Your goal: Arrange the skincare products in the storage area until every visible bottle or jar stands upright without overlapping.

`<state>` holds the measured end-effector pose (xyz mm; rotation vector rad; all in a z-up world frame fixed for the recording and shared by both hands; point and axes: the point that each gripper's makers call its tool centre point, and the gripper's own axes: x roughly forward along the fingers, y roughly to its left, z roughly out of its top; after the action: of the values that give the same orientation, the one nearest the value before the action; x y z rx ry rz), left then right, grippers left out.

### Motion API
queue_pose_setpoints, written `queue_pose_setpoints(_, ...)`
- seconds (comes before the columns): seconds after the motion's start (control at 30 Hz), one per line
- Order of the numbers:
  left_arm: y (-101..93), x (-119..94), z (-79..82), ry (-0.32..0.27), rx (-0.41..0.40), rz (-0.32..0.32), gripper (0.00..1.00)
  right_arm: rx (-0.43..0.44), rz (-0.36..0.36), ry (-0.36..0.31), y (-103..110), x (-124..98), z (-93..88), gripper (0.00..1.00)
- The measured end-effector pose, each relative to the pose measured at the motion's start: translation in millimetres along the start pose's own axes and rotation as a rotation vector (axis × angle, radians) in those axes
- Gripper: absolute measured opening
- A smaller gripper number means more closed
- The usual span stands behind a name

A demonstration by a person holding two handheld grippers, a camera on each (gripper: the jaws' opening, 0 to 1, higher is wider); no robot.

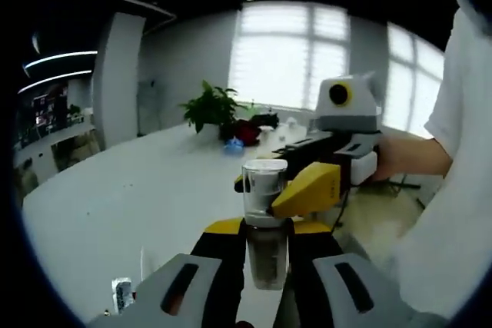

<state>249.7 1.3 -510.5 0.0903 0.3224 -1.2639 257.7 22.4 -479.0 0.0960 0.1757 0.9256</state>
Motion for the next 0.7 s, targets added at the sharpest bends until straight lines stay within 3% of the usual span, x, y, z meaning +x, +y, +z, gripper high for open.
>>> queue_pose_setpoints(0.1,3.2,4,-7.9,0.039,0.028,0.006,0.19,-0.041,-0.031,0.023,-5,-1,-2.2,0.22)
queue_pose_setpoints(0.43,9.7,18,-30.9,0.110,0.051,0.002,0.18,-0.033,-0.066,0.021,-18,-2,-5.5,0.22)
queue_pose_setpoints(0.53,13.5,23,-38.1,0.136,0.086,0.007,0.18,-0.041,-0.076,0.040,-22,-1,-10.4,0.22)
queue_pose_setpoints(0.7,20.9,32,-51.4,0.185,0.077,-0.007,0.18,-0.058,-0.097,0.090,-28,3,-24.8,0.22)
